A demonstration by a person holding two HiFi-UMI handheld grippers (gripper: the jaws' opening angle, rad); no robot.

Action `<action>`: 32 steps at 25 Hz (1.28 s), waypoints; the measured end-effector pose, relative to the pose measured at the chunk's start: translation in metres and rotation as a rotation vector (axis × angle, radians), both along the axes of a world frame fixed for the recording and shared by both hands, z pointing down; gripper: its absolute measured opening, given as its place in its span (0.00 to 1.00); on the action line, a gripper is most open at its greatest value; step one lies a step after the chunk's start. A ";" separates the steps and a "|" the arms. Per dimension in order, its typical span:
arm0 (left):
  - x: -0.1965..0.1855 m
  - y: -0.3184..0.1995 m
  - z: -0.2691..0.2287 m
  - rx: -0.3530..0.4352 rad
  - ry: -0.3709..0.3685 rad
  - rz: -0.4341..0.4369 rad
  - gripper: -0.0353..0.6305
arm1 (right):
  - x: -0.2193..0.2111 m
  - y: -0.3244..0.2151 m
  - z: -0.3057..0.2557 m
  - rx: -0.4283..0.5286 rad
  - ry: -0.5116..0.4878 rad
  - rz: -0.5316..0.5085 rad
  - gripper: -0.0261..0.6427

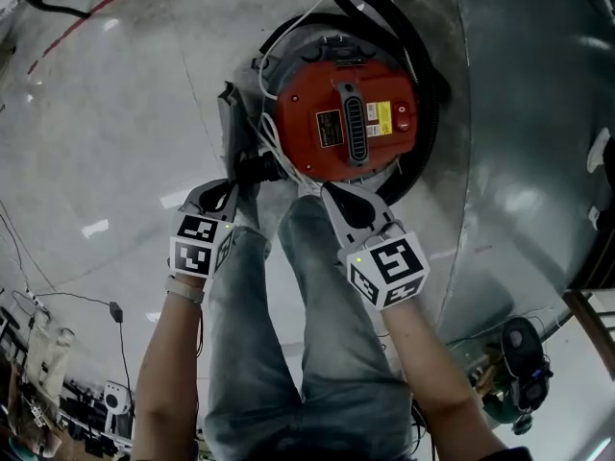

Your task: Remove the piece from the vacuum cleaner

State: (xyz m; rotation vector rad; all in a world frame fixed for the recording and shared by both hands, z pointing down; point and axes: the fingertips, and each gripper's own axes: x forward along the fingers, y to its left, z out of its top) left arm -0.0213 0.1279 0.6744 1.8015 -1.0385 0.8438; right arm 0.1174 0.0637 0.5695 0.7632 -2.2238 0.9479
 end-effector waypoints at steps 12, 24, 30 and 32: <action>0.019 0.003 -0.012 0.014 0.071 -0.079 0.09 | 0.003 0.007 -0.002 -0.019 -0.017 -0.012 0.08; 0.021 -0.001 -0.007 0.028 0.103 -0.093 0.10 | 0.000 0.021 0.008 -0.057 -0.030 -0.059 0.08; 0.020 -0.002 -0.006 0.025 0.131 -0.106 0.10 | -0.029 0.021 0.016 -0.102 -0.077 -0.083 0.08; 0.019 -0.002 -0.006 0.023 0.147 -0.113 0.13 | -0.044 0.019 0.021 -0.120 -0.093 -0.078 0.08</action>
